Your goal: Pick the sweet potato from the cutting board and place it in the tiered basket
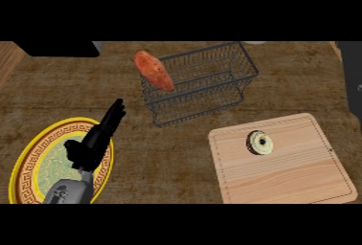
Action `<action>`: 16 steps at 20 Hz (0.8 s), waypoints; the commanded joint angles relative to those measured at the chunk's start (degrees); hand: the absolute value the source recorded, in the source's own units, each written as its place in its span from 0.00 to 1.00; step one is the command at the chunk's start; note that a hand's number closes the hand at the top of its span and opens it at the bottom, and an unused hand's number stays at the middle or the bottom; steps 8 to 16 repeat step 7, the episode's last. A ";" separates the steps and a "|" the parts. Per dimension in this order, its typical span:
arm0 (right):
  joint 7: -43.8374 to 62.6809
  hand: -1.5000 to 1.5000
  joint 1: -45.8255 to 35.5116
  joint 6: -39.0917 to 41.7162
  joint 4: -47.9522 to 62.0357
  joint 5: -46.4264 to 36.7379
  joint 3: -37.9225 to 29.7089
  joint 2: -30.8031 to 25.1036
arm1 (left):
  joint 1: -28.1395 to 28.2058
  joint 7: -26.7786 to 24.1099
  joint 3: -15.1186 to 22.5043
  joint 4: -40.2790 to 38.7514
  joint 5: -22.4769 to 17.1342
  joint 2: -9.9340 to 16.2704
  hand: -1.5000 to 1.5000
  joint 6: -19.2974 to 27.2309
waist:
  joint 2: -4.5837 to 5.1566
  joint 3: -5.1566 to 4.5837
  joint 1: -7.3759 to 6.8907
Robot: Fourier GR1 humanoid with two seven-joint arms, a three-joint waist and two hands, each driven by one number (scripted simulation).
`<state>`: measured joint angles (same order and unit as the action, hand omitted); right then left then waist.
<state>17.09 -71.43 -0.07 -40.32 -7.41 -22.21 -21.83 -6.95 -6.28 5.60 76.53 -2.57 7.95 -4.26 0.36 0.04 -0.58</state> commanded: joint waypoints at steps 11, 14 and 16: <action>-10.71 0.00 6.63 18.56 11.71 6.12 -8.20 -20.36 | -2.33 1.39 -1.28 -0.49 -1.19 0.49 0.50 -1.78 | 0.36 0.02 -0.59; -10.71 0.00 6.63 18.56 11.71 6.12 -8.20 -20.36 | -2.33 1.39 -1.28 -0.49 -1.19 0.49 0.50 -1.78 | 0.36 0.02 -0.59; -10.71 0.00 6.63 18.56 11.71 6.12 -8.20 -20.36 | -2.33 1.39 -1.28 -0.49 -1.19 0.49 0.50 -1.78 | 0.36 0.02 -0.59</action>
